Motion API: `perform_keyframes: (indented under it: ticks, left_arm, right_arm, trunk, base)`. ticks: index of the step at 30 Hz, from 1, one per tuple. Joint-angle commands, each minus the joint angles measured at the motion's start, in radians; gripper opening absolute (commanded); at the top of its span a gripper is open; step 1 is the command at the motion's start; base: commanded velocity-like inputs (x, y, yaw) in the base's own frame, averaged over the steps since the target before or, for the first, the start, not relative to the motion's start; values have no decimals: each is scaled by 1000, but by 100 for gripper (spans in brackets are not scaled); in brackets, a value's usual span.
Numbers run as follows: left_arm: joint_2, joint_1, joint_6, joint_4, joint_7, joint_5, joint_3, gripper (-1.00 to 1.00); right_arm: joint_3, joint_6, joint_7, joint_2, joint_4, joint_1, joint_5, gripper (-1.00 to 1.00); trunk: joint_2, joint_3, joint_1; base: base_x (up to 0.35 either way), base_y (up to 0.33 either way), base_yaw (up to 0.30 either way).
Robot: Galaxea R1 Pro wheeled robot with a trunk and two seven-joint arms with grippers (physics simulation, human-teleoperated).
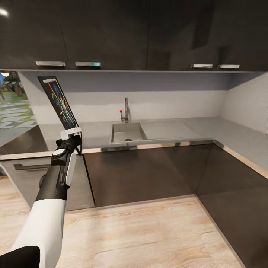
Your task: Pick up the poster from the kitchen countertop and hang it on one of the wall nails in the kitchen.
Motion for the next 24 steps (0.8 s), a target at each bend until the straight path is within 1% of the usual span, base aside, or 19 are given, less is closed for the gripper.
perform_keyframes:
  ticks: [1, 8, 11, 14, 21, 22, 24]
  left_arm:
    - [-1, -1, 6, -1, 3, -5, 1, -100]
    - [-1, 0, 8, -23, 1, -2, 1, -100]
    - [-1, 0, 44, -54, 0, -1, 1, -100]
    - [-1, 0, 105, -99, -1, 1, -1, -100]
    - [-1, 1, 132, -124, -2, 3, -2, -100]
    - [-1, 1, 136, -132, -7, 4, -2, -100]
    - [1, 1, 153, -153, -43, 5, -2, -100]
  right_arm:
    - [3, 0, -10, -1, -1, 0, 7, 100]
    - [3, 0, -10, -2, -2, -1, 6, 100]
    - [3, 1, -10, -3, -3, -4, 4, 100]
    - [2, 2, -11, -3, -3, -5, 1, 100]
    - [1, 3, -13, -4, -2, -7, -1, 100]
    - [1, 3, -13, -4, -2, -7, -1, 100]
    - [1, 4, -12, -5, -2, -8, -1, 100]
  trunk:
    - [-1, -1, -1]
    - [-1, -1, -1]
    - [-1, -1, -1]
    - [-1, -1, -1]
    - [-1, -1, -1]
    - [-1, -1, -1]
    - [-1, -1, -1]
  base:
    - [-328, 0, 0]
    - [-328, 0, 0]
    - [-328, 0, 0]
    - [-328, 0, 0]
    - [-327, 0, 0]
    - [-257, 0, 0]
    - [-153, 0, 0]
